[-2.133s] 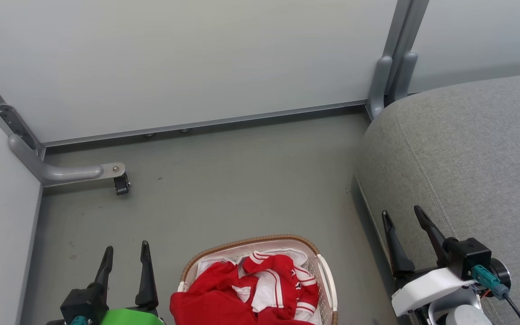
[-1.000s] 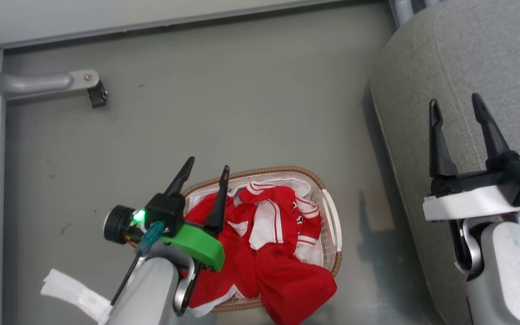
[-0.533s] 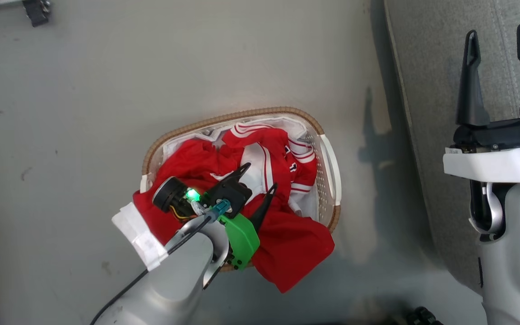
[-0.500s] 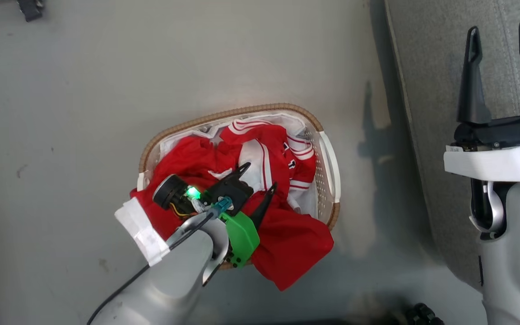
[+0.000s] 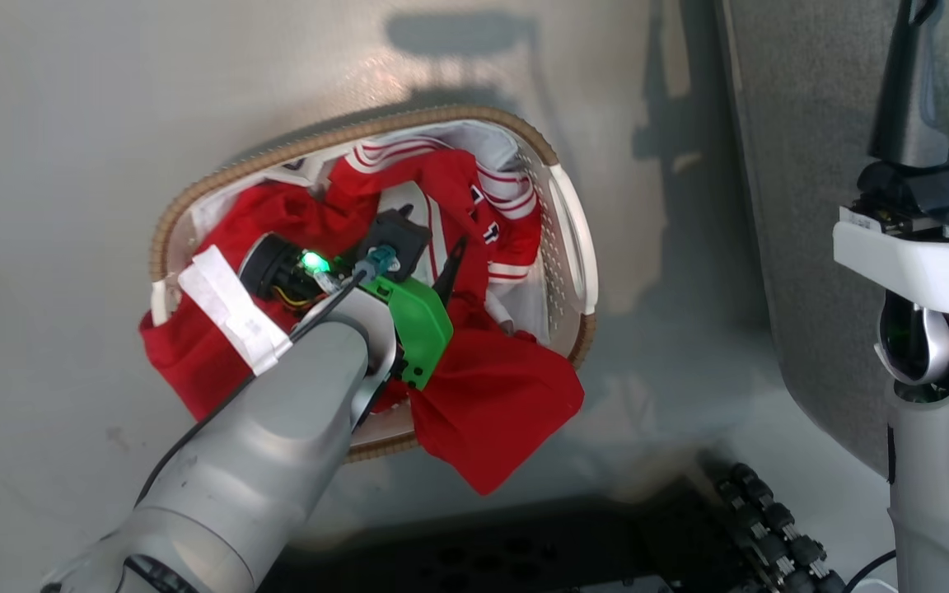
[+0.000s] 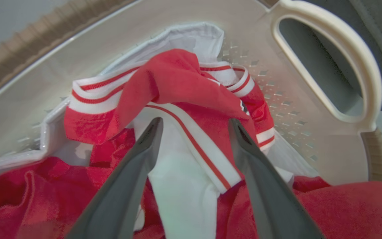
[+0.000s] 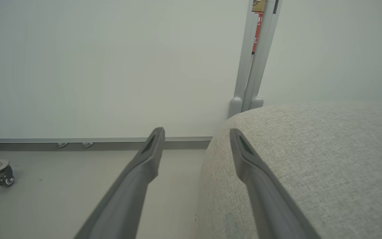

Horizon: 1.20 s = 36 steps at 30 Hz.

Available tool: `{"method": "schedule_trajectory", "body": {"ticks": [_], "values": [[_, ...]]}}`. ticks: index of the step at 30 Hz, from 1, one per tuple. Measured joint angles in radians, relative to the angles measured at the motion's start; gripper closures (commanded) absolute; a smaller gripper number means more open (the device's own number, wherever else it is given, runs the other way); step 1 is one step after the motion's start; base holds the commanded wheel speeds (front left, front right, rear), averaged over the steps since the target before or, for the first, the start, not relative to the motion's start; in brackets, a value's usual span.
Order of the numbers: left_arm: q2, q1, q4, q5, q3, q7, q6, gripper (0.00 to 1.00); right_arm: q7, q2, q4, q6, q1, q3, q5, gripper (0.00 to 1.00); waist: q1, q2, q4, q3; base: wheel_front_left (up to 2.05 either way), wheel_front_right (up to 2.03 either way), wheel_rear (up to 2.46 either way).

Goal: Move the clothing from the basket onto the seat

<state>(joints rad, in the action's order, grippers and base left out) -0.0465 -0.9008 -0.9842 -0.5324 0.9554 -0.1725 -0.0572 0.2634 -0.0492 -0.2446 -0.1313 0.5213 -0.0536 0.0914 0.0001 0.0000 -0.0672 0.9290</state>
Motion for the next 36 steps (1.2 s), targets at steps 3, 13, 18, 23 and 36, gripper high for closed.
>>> {"method": "schedule_trajectory", "body": {"ticks": [3,13,18,23,36], "values": [[0.0,-0.031,-0.011,-0.031,0.023,0.006,0.007,0.0,0.0,0.0,-0.02,0.0,0.012,0.013,-0.009,0.0,0.0,0.0,-0.017,0.038,0.0,0.0,0.0],[-0.001,-0.084,-0.04,-0.151,0.052,0.019,0.027,0.0,0.0,0.0,-0.025,0.0,0.016,0.028,0.013,0.0,-0.0001,0.0,-0.069,0.098,0.0,0.0,0.0],[-0.001,-0.089,0.001,-0.209,0.091,0.044,0.004,0.0,0.0,0.0,-0.021,0.0,0.016,0.023,0.017,0.0,-0.0001,0.0,-0.077,0.105,0.0,0.0,0.0],[-0.001,-0.102,0.032,-0.253,0.119,0.039,0.027,0.0,0.0,0.0,-0.019,0.0,0.016,0.027,0.033,0.0,-0.0001,0.0,-0.081,0.104,0.0,0.0,0.0],[0.0,-0.14,-0.051,-0.345,0.146,0.007,0.122,1.0,0.0,0.0,-0.011,0.0,0.017,0.024,0.046,0.0,-0.0001,0.0,-0.092,0.116,0.0,0.0,0.0]]}}
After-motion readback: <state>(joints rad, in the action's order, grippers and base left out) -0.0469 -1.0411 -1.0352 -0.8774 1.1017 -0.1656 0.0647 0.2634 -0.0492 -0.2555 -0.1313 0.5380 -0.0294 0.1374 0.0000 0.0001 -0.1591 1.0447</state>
